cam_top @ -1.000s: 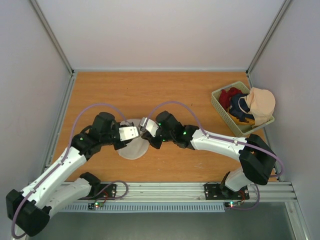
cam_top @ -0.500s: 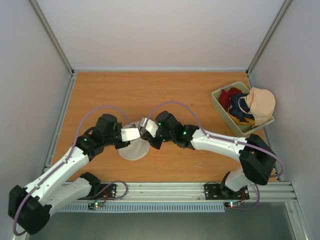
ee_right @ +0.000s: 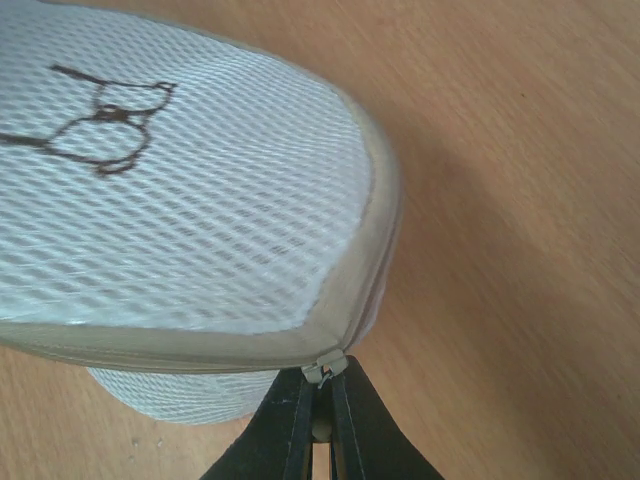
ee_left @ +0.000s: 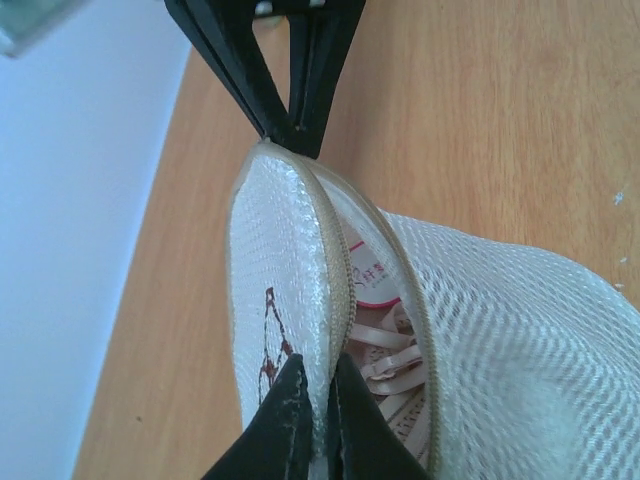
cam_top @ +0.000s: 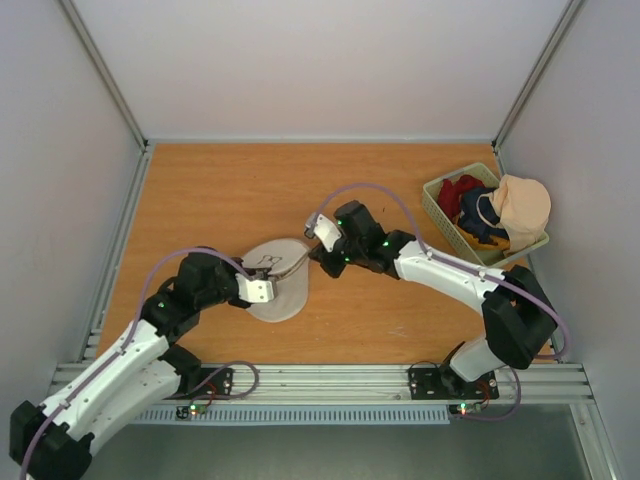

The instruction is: Unzip the laundry bag and remove the bra

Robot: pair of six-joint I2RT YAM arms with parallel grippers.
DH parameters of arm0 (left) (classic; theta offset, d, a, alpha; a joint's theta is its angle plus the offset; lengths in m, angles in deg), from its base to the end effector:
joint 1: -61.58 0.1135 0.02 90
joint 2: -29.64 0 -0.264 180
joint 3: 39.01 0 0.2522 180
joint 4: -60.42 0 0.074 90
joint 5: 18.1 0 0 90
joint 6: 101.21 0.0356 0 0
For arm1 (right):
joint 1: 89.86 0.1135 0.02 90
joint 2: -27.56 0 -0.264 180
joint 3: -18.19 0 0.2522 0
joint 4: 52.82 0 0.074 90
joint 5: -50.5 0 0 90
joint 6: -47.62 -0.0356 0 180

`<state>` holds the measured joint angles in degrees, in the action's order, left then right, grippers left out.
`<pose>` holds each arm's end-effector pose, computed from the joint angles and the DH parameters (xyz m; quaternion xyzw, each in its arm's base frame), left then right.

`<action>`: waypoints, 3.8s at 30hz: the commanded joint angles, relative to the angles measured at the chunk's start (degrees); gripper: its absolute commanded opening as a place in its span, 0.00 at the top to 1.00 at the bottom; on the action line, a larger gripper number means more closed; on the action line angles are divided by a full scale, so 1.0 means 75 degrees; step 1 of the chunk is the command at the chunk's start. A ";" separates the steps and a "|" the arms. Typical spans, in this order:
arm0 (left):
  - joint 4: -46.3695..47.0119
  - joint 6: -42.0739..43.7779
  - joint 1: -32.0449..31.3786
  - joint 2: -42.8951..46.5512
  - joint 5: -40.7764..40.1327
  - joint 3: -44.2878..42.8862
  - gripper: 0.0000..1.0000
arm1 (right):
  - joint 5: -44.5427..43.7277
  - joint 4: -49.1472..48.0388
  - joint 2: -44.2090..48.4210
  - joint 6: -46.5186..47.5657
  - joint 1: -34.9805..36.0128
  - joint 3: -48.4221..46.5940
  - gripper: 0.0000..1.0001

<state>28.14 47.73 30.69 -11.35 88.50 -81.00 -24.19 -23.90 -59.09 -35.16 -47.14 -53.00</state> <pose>0.1366 -0.0936 0.2349 0.6590 0.5608 -0.0045 0.5012 0.2325 0.2274 0.2340 -0.4325 0.8064 0.2341 0.3285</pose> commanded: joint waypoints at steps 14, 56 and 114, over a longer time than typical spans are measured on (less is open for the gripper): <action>0.2324 -0.0716 0.0125 -0.0196 0.1393 0.0131 0.99 | -0.1088 0.0767 0.0757 -0.0055 -0.1038 -0.0022 0.99; 0.1127 0.0679 0.0392 0.0335 0.1323 0.0651 0.99 | -0.0708 -0.0096 -0.0095 -0.0783 0.1437 -0.0366 0.99; -0.1970 0.1248 0.1464 0.0153 0.3279 -0.0444 0.30 | -0.0911 -0.0153 0.0647 -0.1169 0.1648 0.0545 0.99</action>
<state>27.77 48.89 43.17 -13.16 112.67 -82.59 -29.92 -24.22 -54.02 -44.99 -35.27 -45.96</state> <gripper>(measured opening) 0.711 0.045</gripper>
